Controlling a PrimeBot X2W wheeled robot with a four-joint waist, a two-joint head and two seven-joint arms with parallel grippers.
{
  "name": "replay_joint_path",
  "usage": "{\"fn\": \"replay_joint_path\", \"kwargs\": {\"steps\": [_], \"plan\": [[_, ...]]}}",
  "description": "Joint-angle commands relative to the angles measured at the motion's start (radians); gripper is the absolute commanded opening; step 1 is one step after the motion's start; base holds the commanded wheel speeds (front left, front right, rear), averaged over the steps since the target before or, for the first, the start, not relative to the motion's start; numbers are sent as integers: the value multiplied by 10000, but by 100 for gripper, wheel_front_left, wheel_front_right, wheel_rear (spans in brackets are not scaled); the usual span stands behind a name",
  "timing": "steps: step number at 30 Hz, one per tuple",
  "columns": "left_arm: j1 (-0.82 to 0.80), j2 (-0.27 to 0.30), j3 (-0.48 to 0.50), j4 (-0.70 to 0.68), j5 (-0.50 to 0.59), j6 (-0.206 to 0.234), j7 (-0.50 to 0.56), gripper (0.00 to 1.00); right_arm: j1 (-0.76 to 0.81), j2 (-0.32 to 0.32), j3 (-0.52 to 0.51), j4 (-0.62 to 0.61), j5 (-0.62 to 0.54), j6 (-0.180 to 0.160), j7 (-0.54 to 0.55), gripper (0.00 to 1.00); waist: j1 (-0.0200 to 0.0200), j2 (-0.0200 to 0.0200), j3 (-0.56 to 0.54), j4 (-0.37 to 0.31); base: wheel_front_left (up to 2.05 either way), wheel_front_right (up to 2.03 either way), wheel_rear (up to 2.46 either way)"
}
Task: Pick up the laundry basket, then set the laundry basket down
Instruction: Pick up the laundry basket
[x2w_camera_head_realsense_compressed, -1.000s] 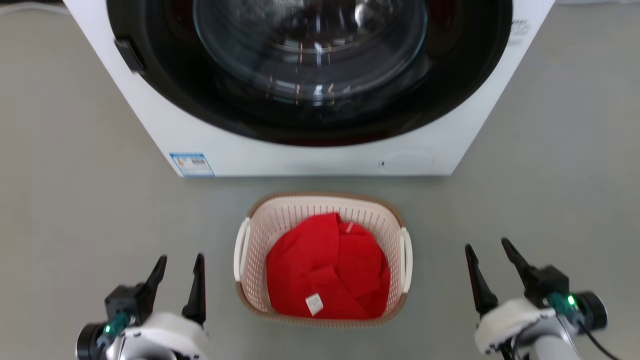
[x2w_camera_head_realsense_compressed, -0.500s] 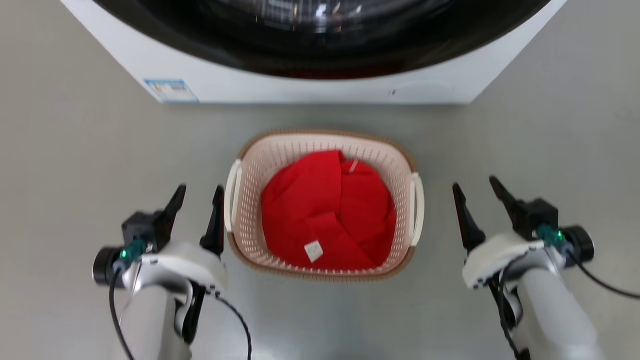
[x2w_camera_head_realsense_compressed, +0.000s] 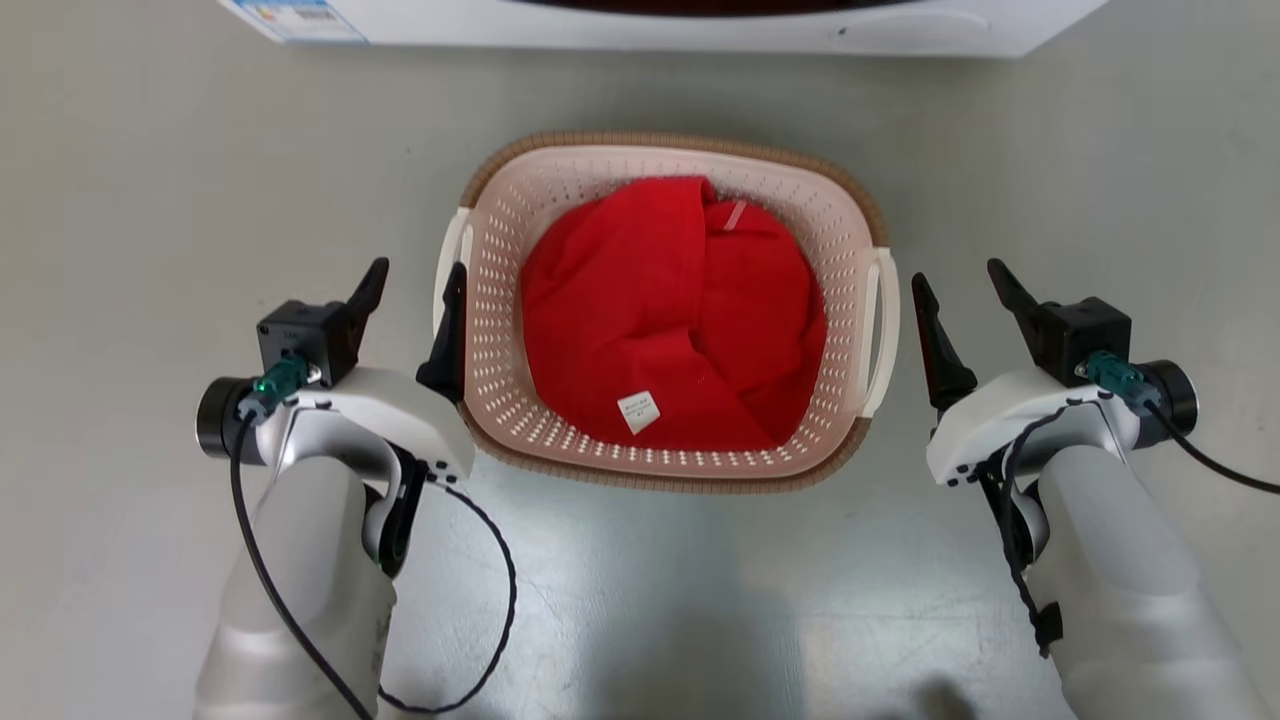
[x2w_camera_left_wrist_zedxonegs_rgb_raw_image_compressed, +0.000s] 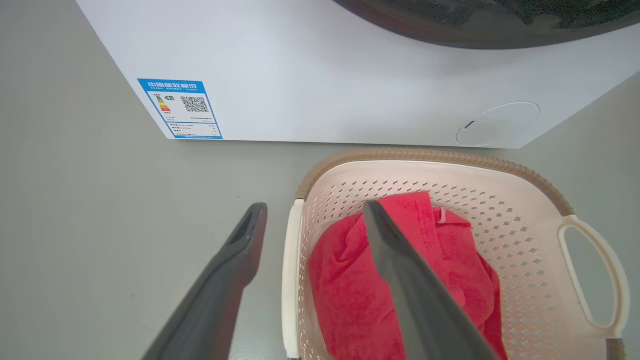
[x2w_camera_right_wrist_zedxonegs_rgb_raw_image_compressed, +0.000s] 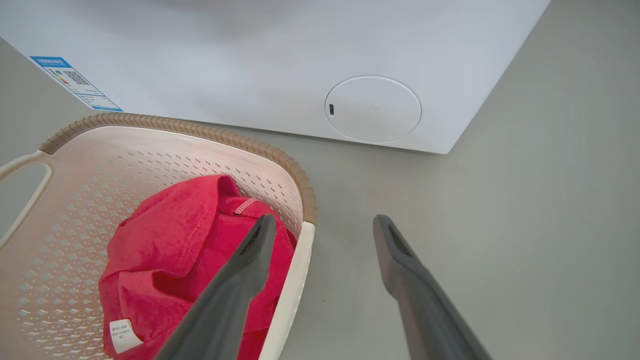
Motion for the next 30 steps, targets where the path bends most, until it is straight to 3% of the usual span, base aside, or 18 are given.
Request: {"fn": "replay_joint_path", "kwargs": {"steps": [1,18,30], "plan": [[-140,201,281,-18,-11,98,-63,100,26,79,156,-12,-27,62,-107,100,0,0,252,-5,0,0,0],[-941,229,602,895,289,43,-63,100,-240,79,99,68,120,62,-107,100,0,0,1312,-199,0,0,0],[-929,210,646,1075,248,24,-63,100,-189,79,584,128,454,62,-107,100,0,0,1269,-15,0,0,0]]}}
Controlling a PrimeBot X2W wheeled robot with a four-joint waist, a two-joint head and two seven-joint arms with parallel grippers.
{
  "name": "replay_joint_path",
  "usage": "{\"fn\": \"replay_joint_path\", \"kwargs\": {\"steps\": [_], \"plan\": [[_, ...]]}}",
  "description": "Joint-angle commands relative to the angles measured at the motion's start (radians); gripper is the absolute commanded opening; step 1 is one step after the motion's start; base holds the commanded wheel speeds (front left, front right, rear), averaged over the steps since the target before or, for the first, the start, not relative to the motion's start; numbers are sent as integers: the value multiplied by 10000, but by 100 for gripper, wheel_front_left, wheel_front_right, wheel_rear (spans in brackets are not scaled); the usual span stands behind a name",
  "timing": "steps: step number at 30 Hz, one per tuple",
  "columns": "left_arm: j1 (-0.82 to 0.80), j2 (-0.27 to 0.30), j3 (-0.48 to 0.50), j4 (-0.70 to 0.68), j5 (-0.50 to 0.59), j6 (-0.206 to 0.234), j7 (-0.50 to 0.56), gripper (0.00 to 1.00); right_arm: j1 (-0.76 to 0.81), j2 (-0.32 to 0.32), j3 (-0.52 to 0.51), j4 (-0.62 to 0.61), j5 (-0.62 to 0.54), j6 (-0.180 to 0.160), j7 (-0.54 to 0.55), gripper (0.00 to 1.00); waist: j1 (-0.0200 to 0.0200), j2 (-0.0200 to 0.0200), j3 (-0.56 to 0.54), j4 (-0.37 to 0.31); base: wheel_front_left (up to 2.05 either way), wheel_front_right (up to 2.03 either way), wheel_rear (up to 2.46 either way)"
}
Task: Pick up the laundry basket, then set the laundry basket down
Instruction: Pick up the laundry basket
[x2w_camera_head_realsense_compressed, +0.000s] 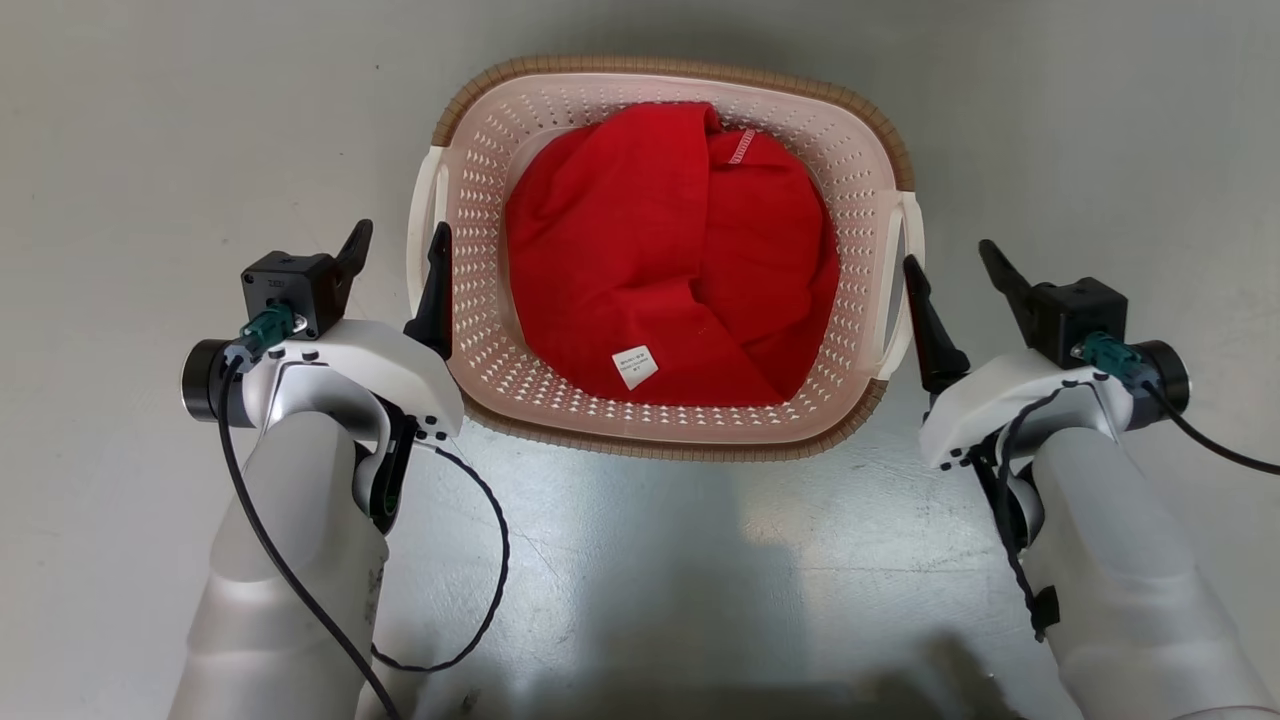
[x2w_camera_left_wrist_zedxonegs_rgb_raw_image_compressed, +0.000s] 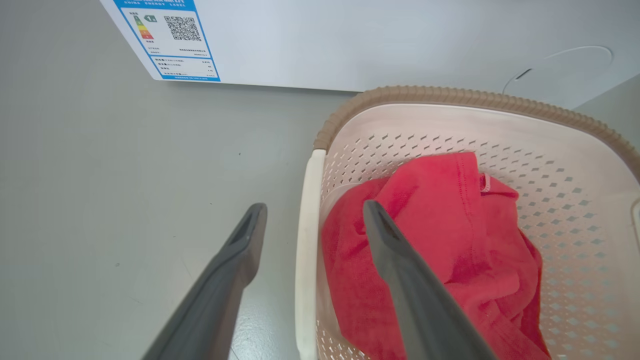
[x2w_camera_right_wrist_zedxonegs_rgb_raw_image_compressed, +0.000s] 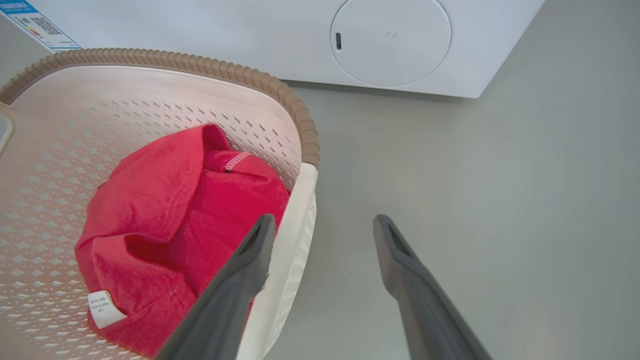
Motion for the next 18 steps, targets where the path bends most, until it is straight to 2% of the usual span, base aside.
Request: {"fn": "replay_joint_path", "kwargs": {"steps": [1,7,18], "plan": [[216,228,260,-112,45,18,-63,100,216,166,275,-99,79,60,-88,100,0,0,-27,8,0,0,0],[231,223,169,-154,-108,24,-63,100,265,166,595,-146,215,60,-88,100,0,0,73,42,0,0,0],[39,221,-134,-177,-420,120,-63,100,50,166,461,-111,76,60,-88,100,0,0,607,137,0,0,0]]}}
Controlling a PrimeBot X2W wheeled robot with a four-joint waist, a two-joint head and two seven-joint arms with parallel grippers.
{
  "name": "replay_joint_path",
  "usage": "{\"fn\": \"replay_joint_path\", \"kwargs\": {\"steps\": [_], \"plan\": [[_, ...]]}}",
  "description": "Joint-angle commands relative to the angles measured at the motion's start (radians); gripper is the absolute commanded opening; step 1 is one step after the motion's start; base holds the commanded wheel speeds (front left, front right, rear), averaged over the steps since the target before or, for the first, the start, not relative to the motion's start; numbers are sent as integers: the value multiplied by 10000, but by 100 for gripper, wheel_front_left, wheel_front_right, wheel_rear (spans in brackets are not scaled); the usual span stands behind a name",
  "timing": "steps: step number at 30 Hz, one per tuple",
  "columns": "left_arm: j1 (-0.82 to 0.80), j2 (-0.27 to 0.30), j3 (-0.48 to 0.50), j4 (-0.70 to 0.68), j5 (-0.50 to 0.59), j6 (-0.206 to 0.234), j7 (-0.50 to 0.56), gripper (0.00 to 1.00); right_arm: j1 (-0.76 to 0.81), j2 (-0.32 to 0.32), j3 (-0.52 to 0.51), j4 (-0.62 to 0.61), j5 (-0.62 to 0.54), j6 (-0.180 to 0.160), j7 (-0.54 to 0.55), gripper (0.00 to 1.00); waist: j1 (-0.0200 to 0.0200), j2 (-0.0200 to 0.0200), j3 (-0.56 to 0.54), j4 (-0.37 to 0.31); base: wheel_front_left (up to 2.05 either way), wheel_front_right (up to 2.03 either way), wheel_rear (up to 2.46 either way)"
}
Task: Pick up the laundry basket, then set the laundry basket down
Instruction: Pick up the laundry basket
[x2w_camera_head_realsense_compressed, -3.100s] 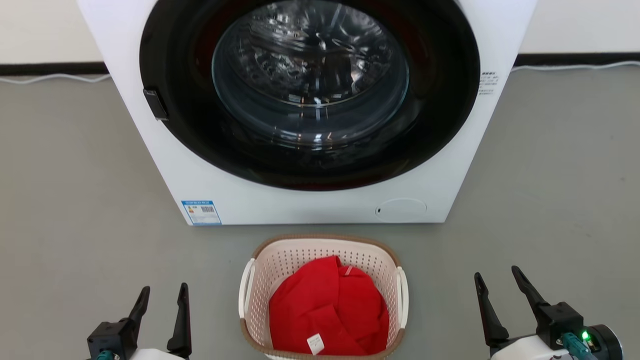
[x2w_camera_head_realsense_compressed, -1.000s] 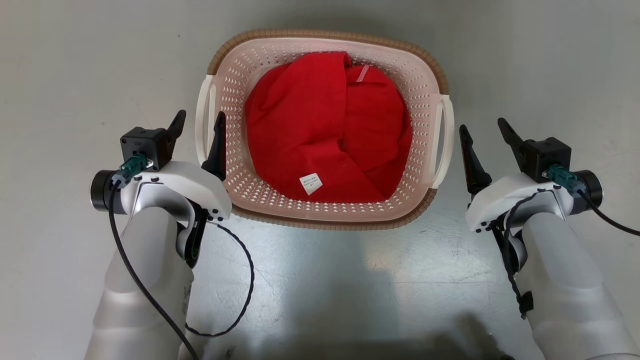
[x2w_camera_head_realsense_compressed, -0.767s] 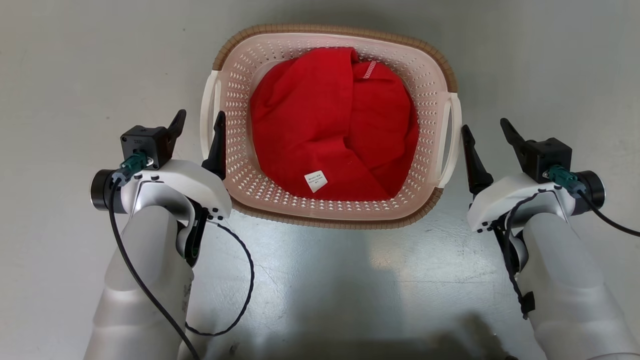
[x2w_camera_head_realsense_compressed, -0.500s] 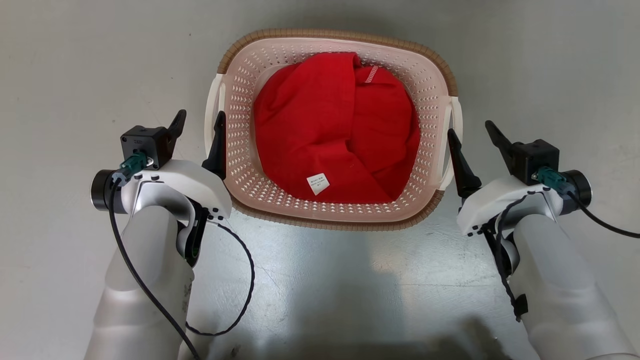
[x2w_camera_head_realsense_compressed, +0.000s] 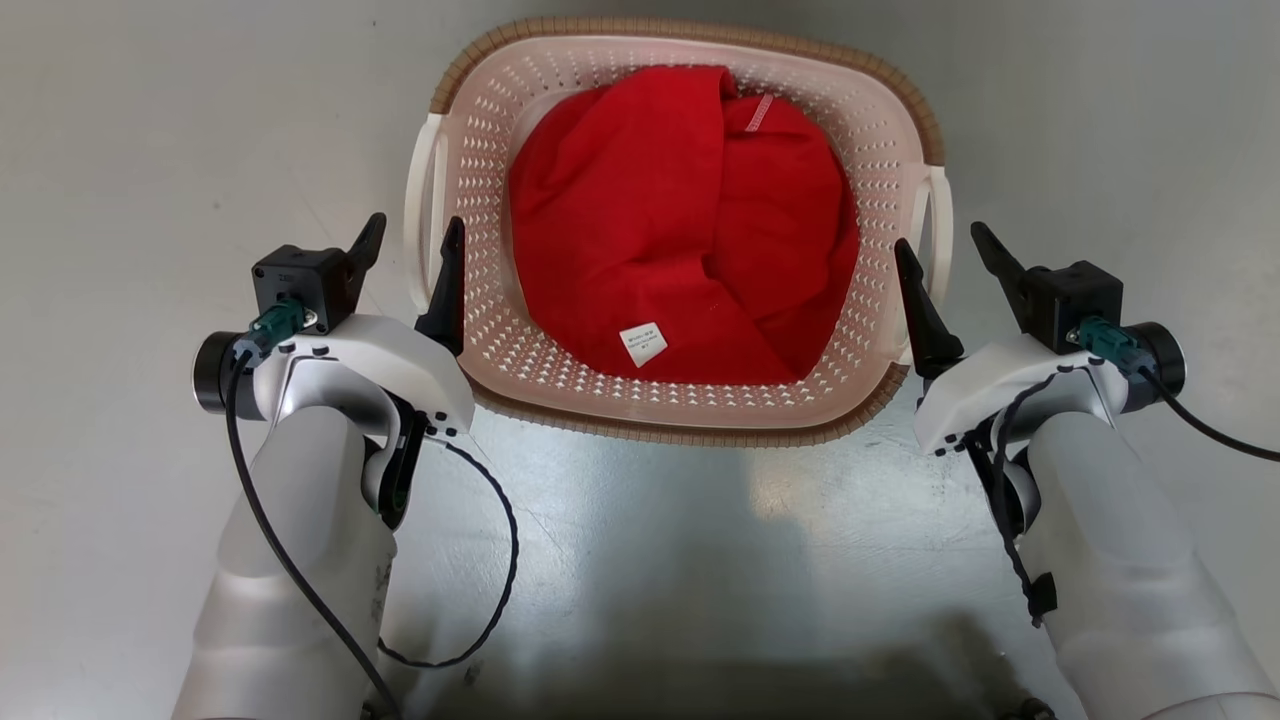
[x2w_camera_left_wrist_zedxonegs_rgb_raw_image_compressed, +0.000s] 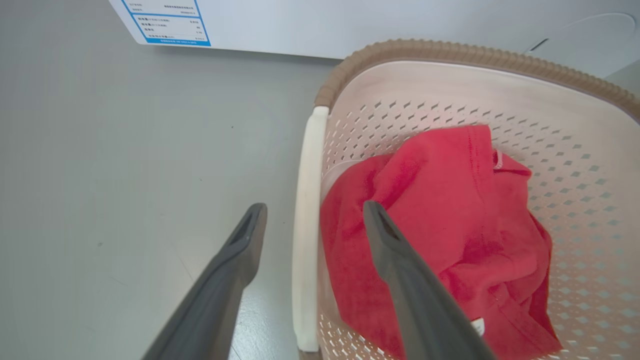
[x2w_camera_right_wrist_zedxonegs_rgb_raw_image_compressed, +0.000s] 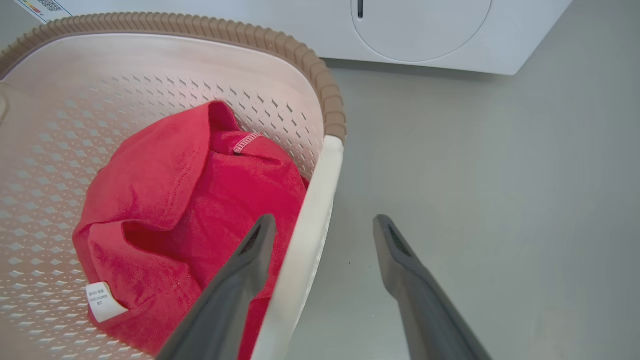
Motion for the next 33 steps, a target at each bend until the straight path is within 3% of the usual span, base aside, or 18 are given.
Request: {"fn": "replay_joint_path", "kwargs": {"steps": [1,16,33], "plan": [[75,230,178,-148,-145,121,-63,100,227,152,169,-66,-89,58,-88,100,-1,0,99,11,0,0,0],[-402,230,-338,-205,-491,230,-63,100,-196,152,338,265,235,58,-88,100,-1,0,854,107,0,0,0],[-582,229,-235,-81,-274,228,-63,100,-410,153,762,495,702,58,-88,100,-1,0,1055,43,0,0,0]]}}
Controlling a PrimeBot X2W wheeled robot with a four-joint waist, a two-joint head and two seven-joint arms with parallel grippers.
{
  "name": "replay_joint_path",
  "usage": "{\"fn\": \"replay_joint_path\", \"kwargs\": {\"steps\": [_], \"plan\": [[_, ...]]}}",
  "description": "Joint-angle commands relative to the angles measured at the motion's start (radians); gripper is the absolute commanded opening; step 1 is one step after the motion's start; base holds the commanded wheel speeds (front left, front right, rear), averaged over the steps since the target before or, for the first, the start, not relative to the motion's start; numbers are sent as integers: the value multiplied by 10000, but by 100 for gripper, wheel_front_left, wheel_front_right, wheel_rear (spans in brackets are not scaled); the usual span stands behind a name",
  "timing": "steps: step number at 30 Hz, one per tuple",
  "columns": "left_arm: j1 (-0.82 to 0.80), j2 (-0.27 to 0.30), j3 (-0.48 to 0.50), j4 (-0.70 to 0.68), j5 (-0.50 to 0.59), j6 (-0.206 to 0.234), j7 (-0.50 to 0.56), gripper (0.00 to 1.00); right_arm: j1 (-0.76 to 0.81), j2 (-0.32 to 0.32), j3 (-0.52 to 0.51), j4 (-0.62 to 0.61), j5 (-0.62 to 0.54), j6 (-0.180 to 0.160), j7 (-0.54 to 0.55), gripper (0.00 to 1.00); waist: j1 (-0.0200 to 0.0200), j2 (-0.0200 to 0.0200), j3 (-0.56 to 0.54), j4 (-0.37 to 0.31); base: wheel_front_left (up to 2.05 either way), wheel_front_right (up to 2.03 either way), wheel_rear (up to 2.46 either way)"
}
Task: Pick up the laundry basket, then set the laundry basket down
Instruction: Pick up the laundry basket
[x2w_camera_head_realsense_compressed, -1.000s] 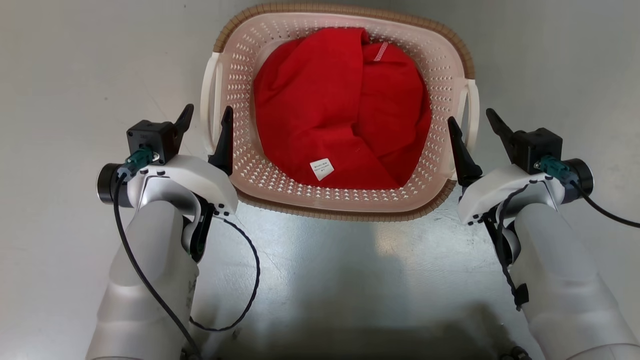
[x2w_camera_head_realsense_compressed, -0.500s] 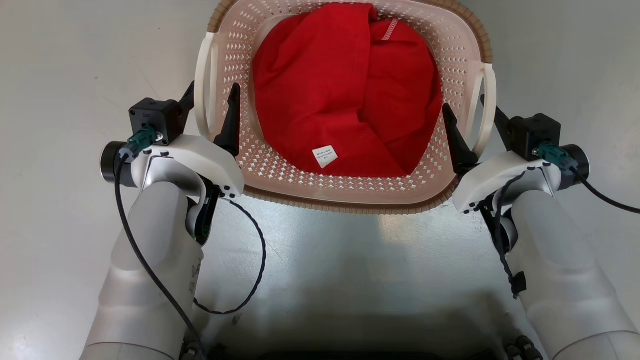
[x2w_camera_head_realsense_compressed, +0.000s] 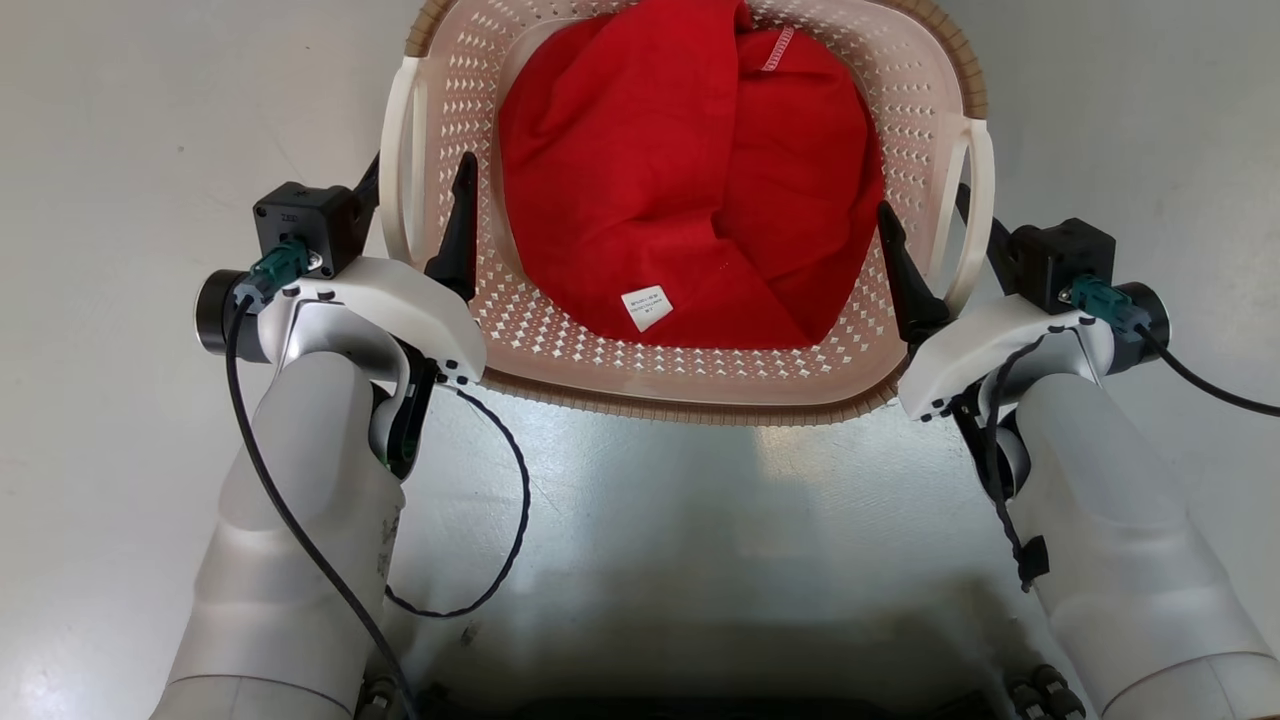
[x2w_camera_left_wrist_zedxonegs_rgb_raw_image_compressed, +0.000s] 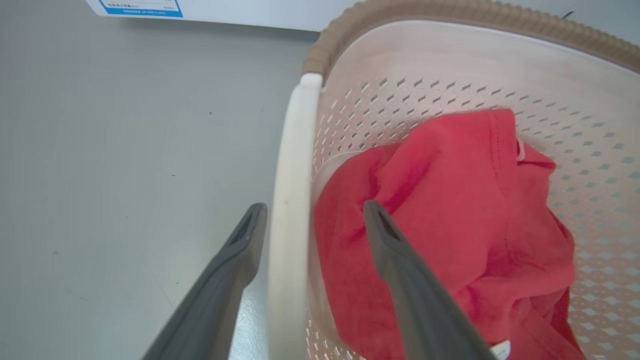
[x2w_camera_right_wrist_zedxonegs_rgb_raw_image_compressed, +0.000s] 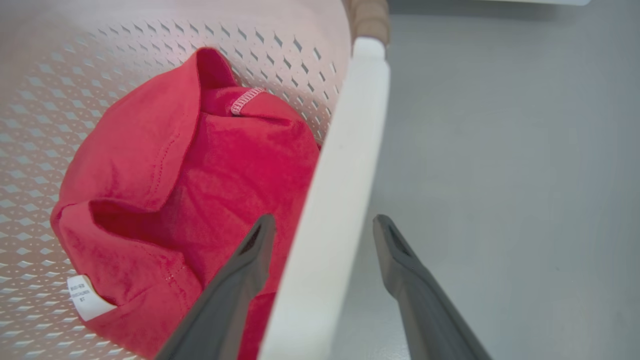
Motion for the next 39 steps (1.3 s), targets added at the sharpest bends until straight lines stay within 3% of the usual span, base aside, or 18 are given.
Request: {"fn": "replay_joint_path", "kwargs": {"steps": [1,6,7,9,28,39], "plan": [[215,241,245,-81,84,96,-63,100,384,145,210,16,65,-15,-67,100,-1,0,5,-9,0,0,0],[214,241,272,-77,160,84,-63,100,375,145,259,94,198,-15,-67,100,-1,0,44,-35,0,0,0],[211,241,242,-32,156,62,-63,100,367,145,308,141,262,-15,-67,77,-1,0,53,-39,0,0,0],[171,241,152,125,97,-1,-63,0,338,145,424,254,453,-15,-67,0,-1,0,78,-44,0,0,0],[392,241,-650,739,-853,137,-63,0,465,145,628,800,803,-15,-67,0,-1,0,-642,72,0,0,0],[1076,241,-1457,1967,-1662,429,-63,0,719,145,1115,2339,1260,-15,-67,0,-1,0,-2288,198,0,0,0]]}}
